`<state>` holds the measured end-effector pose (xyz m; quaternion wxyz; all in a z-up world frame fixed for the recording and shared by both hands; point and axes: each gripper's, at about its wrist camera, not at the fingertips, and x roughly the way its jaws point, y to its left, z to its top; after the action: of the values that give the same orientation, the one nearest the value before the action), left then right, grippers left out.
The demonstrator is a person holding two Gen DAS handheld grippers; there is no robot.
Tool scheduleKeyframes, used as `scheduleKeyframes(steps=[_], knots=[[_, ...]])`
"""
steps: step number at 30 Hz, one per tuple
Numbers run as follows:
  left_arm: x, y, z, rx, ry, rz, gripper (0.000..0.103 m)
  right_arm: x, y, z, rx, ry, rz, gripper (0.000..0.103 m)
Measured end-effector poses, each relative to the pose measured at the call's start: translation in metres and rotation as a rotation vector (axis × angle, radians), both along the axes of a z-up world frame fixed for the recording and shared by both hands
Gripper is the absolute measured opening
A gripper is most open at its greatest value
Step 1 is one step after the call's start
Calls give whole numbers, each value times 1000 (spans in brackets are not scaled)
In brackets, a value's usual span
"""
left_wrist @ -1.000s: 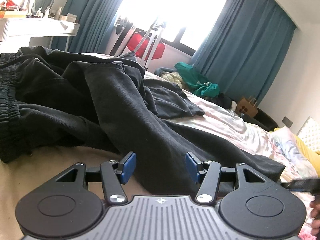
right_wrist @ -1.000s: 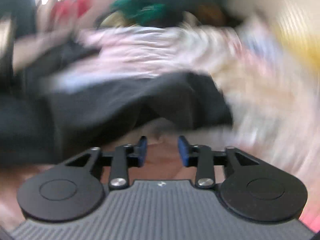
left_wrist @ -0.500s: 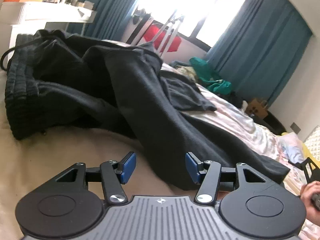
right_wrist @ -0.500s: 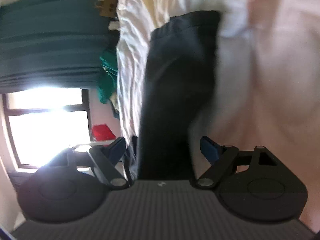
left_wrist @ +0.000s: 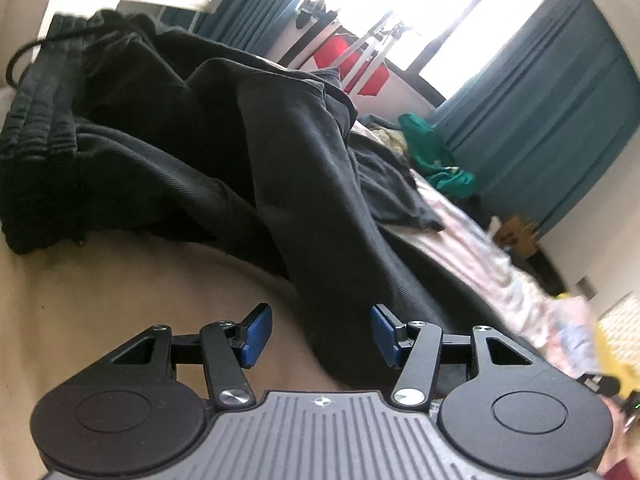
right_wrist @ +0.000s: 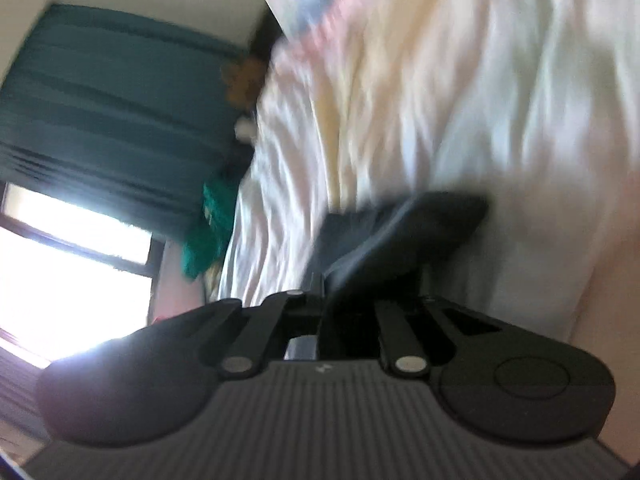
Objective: Fold clothes
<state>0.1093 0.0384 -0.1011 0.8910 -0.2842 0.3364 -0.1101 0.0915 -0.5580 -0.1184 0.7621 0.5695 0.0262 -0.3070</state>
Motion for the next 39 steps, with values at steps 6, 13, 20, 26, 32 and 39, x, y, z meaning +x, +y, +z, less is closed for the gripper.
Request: scheduleKeyframes(steps=[6, 13, 20, 26, 32, 39], knots=[[-3, 42, -6, -221, 109, 88, 75, -15, 1, 7, -182, 135, -51, 6], [14, 101, -37, -499, 195, 329, 80, -9, -3, -16, -214, 275, -35, 6], [44, 146, -62, -693, 258, 429, 63, -11, -6, -12, -212, 248, -40, 6], [44, 165, -52, -619, 342, 477, 12, -10, -6, -8, -241, 243, -34, 6], [6, 199, 32, -375, 191, 504, 8, -26, -13, 0, -213, 174, -17, 6], [-40, 285, 94, -373, 221, 544, 5, -45, -10, 7, -253, 215, -1, 5]])
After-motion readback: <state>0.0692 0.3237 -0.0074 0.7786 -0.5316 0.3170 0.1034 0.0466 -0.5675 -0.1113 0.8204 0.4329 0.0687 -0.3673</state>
